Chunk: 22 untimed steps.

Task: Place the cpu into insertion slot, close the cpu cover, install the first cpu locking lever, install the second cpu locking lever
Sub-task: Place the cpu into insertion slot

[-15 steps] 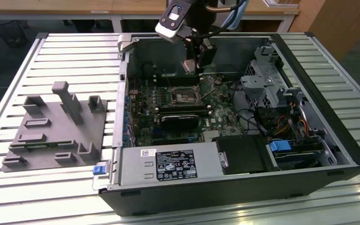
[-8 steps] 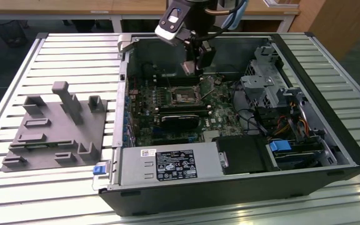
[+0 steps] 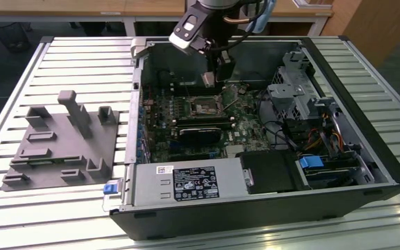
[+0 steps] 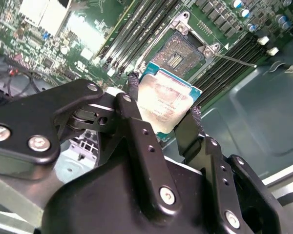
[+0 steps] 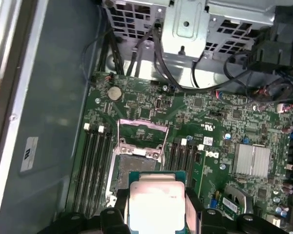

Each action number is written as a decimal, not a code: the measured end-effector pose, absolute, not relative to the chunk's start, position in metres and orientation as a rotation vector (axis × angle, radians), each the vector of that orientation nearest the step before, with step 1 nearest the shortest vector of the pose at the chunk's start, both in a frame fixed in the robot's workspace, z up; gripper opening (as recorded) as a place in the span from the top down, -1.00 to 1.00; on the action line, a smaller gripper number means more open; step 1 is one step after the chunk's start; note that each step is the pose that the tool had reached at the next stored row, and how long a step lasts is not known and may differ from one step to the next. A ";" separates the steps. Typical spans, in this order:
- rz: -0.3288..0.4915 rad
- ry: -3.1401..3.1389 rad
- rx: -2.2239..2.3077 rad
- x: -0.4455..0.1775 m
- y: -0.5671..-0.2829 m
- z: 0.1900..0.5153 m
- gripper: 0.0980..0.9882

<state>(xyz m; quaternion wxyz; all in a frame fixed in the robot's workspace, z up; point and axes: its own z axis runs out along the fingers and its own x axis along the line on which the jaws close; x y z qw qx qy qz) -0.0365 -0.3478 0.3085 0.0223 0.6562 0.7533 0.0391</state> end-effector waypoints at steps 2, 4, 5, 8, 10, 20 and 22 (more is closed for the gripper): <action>0.120 2.317 2.051 -0.036 -0.348 0.307 0.00; 0.120 2.311 2.057 -0.036 -0.348 0.306 0.00; 0.120 2.310 2.058 -0.036 -0.348 0.306 0.00; 0.120 2.309 2.059 -0.037 -0.348 0.304 0.00; 0.120 2.309 2.059 -0.037 -0.348 0.303 0.00; 0.119 2.301 2.067 -0.037 -0.347 0.297 0.00; 0.118 2.292 2.076 -0.037 -0.347 0.295 0.00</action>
